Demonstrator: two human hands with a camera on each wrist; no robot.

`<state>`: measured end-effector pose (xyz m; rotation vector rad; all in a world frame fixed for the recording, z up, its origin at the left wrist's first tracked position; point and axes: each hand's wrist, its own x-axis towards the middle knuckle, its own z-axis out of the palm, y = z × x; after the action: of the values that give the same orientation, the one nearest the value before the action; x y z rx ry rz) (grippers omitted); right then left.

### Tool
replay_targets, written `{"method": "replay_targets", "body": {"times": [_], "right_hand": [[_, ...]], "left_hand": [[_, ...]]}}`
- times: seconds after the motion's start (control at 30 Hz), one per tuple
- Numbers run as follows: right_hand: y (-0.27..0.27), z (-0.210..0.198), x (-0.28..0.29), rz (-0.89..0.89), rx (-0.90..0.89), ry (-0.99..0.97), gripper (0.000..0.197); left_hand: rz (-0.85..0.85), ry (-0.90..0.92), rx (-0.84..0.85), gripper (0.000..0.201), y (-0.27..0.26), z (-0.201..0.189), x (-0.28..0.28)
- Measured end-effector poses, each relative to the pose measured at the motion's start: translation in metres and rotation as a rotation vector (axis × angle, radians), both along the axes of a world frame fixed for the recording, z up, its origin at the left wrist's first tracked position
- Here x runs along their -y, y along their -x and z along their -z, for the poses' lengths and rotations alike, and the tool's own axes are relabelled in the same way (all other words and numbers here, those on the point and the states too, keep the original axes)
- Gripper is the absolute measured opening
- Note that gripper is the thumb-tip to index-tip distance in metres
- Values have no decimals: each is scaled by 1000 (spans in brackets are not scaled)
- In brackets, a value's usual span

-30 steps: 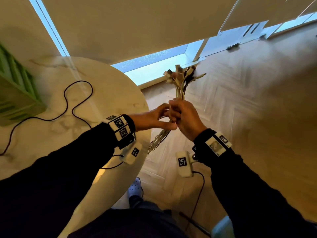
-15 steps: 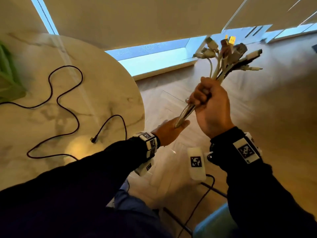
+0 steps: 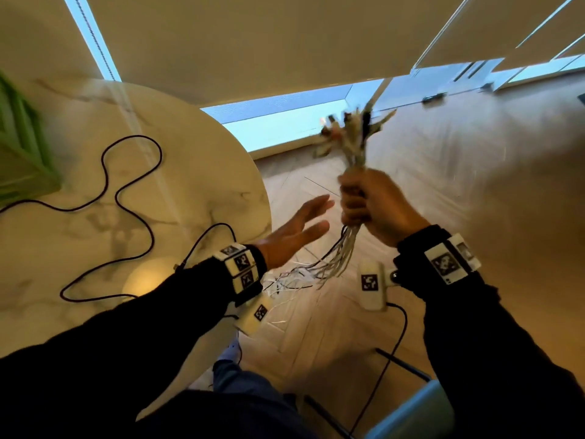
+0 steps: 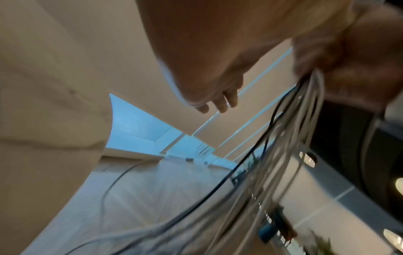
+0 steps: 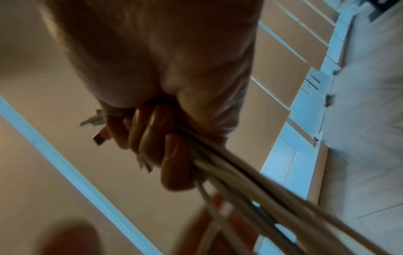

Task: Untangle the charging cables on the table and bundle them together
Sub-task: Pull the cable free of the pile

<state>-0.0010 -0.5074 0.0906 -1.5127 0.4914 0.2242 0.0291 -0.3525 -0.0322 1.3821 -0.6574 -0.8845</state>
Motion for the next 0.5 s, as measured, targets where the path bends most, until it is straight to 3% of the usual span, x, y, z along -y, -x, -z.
{"method": "replay_targets", "body": {"times": [0.07,0.13,0.2,0.33,0.43,0.5], "right_hand": [[5,9,-15,-208,-61,47,34],[8,17,-30,-449,-125,104,23],[10,24,-45,-600,-157,110,20],[6,48,-68,-661,-88,116,11],[-3,79,-92,-777,-148,316,28],[-7,100,-111,-868,-167,470,23]], "left_hand": [[-26,164,-39,103,-7,-29,-6],[-35,215,-20,69,-11,-48,-18],[-69,139,49,35,-12,-63,-34],[-82,12,11,52,-9,-74,-67],[-118,-36,22,59,-9,-76,-98],[-120,9,-56,57,-12,-76,-122]]}}
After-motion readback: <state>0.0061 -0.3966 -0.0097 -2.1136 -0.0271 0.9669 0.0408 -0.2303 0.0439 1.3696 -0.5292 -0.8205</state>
